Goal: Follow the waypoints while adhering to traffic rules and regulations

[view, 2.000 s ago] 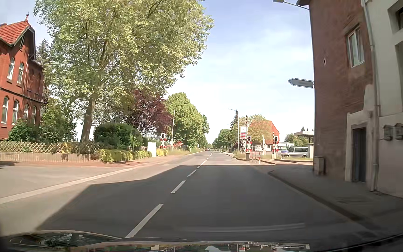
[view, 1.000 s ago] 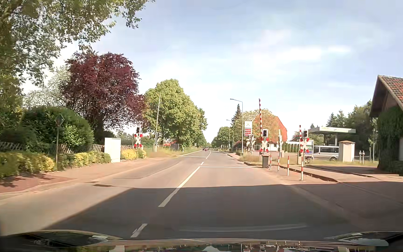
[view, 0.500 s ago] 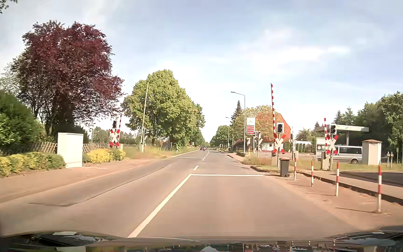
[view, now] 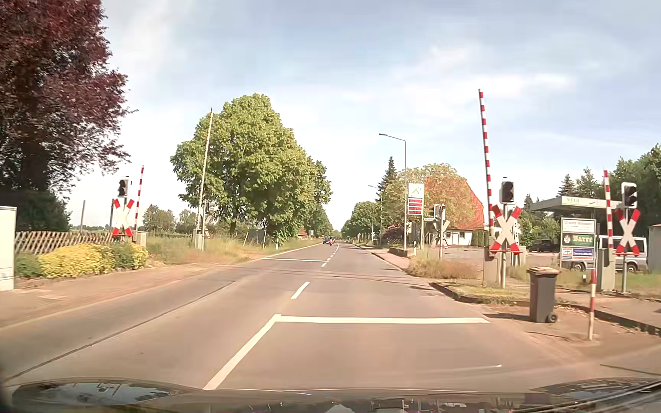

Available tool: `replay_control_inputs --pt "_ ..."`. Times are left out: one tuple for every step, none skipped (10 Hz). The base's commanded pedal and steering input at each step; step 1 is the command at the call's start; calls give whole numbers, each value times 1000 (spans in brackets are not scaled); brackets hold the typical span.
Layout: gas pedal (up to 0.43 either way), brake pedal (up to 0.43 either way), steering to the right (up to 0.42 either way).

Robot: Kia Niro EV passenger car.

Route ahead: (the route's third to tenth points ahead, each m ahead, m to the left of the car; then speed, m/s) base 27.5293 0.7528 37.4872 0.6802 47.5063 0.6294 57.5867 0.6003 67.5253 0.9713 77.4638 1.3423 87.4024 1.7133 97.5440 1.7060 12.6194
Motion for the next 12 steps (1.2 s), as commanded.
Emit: replay_control_inputs --pt "28 0 1" --pt "28 0 1" --pt "28 0 1" --pt "28 0 0" --pt "39 0 -1" --pt "39 0 -1" --pt "39 0 -1" --pt "39 0 -1" --pt "39 0 -1" --pt "39 0 -1" --pt "47 0 -2" --pt "47 0 -2"
